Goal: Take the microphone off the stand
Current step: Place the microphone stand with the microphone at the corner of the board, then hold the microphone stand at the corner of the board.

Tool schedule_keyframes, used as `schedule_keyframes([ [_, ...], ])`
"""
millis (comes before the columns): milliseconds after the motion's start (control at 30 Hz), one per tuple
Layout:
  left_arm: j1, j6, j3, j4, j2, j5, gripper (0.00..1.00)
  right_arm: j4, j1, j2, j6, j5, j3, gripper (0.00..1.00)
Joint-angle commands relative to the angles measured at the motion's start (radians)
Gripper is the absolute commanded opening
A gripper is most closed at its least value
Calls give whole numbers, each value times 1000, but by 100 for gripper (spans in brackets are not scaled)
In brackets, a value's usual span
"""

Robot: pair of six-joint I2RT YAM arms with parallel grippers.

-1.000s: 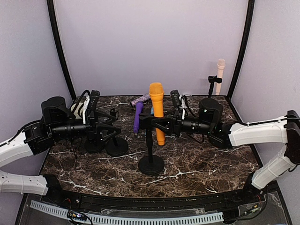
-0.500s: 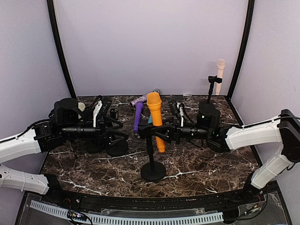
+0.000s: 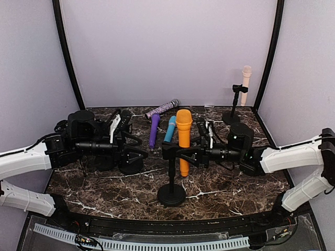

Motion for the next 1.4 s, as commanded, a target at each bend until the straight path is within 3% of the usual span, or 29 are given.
schedule_keyframes([
  [0, -25, 30, 20, 48, 32, 17, 85, -20, 18, -64, 1, 30, -32, 42],
  [233, -89, 85, 69, 54, 117, -23, 85, -57, 25, -130, 10, 72, -74, 55],
  [400, -98, 102, 102, 65, 150, -28, 85, -84, 29, -189, 24, 113, -94, 73],
  [467, -102, 106, 113, 69, 161, -28, 85, -90, 30, -211, 33, 130, -104, 91],
  [533, -117, 116, 125, 66, 169, -37, 85, -98, 35, -234, 43, 144, -112, 98],
  [833, -273, 92, 134, 78, 191, -263, 91, -162, 53, -346, 52, 238, -135, 98],
  [1133, -471, 11, 168, 107, 251, -680, 94, -238, 92, -407, 34, 345, -88, 99],
  [1367, -522, -45, 213, 43, 302, -846, 96, -315, 119, -413, 0, 366, -7, 98],
])
